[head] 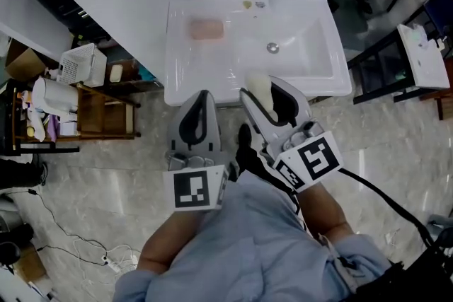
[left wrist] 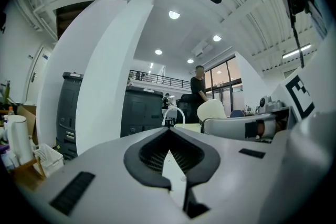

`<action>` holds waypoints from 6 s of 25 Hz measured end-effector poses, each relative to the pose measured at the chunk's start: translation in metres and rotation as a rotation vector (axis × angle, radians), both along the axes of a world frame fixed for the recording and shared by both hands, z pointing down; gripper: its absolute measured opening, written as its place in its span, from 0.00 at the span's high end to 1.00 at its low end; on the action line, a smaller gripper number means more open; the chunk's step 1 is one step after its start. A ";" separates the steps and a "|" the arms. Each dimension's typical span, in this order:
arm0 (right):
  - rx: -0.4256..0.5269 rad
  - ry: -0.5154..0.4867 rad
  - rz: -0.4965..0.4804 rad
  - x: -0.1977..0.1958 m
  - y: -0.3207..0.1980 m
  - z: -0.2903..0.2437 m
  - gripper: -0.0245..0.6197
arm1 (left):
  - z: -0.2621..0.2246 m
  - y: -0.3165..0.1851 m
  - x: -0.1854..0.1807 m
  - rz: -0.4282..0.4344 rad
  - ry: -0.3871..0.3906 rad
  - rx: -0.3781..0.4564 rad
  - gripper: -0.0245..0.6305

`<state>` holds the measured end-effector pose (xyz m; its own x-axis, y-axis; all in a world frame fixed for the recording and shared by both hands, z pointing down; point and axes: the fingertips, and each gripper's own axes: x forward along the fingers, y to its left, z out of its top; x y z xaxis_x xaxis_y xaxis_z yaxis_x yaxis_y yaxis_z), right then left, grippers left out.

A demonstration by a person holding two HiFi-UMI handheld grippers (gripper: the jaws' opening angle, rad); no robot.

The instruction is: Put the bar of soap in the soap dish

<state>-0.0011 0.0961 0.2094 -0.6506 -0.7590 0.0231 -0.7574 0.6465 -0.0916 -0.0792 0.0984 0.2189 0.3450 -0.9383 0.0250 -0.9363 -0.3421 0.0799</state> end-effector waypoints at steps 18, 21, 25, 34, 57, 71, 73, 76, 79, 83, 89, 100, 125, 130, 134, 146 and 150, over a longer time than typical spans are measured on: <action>-0.015 -0.048 -0.117 0.055 -0.154 0.000 0.73 | 0.000 -0.148 0.061 -0.071 -0.064 -0.040 0.96; -0.003 -0.054 -0.147 0.054 -0.169 -0.005 0.73 | -0.004 -0.158 0.064 -0.089 -0.075 -0.035 0.96; 0.006 -0.052 -0.174 0.051 -0.182 -0.007 0.73 | -0.006 -0.172 0.062 -0.119 -0.071 -0.024 0.96; -0.020 -0.034 -0.190 0.040 -0.213 0.003 0.73 | 0.000 -0.201 0.049 -0.138 -0.067 -0.037 0.96; -0.236 0.065 -0.203 -0.029 -0.308 0.117 0.73 | 0.101 -0.303 -0.013 -0.103 0.000 -0.235 0.96; -0.355 0.123 -0.207 -0.059 -0.339 0.202 0.73 | 0.152 -0.332 -0.037 -0.061 0.036 -0.343 0.96; -0.369 0.137 -0.206 -0.061 -0.342 0.213 0.73 | 0.156 -0.336 -0.039 -0.054 0.043 -0.351 0.96; -0.385 0.144 -0.210 -0.066 -0.346 0.228 0.73 | 0.163 -0.340 -0.042 -0.045 0.053 -0.369 0.96; -0.400 0.167 -0.214 -0.070 -0.348 0.244 0.73 | 0.171 -0.342 -0.044 -0.039 0.058 -0.392 0.96; -0.413 0.215 -0.226 -0.075 -0.348 0.262 0.73 | 0.177 -0.345 -0.049 -0.036 0.068 -0.412 0.96; -0.439 0.283 -0.248 -0.082 -0.348 0.287 0.73 | 0.183 -0.349 -0.052 -0.037 0.079 -0.429 0.96; -0.468 0.430 -0.292 -0.095 -0.348 0.323 0.72 | 0.194 -0.352 -0.060 -0.045 0.090 -0.458 0.96; -0.414 0.475 -0.195 -0.064 -0.357 0.299 0.68 | 0.177 -0.344 -0.057 -0.046 0.064 -0.419 0.96; -0.374 0.439 -0.155 -0.048 -0.351 0.269 0.70 | 0.164 -0.334 -0.049 -0.047 0.027 -0.381 0.96; -0.347 0.360 -0.121 -0.032 -0.336 0.226 0.71 | 0.140 -0.318 -0.035 -0.046 -0.003 -0.333 0.96; -0.142 0.177 -0.066 0.005 -0.250 0.086 0.89 | 0.040 -0.240 0.003 -0.091 -0.093 -0.087 0.96; -0.054 0.120 -0.053 0.013 -0.222 0.047 0.96 | 0.013 -0.211 0.012 -0.130 -0.104 -0.005 0.96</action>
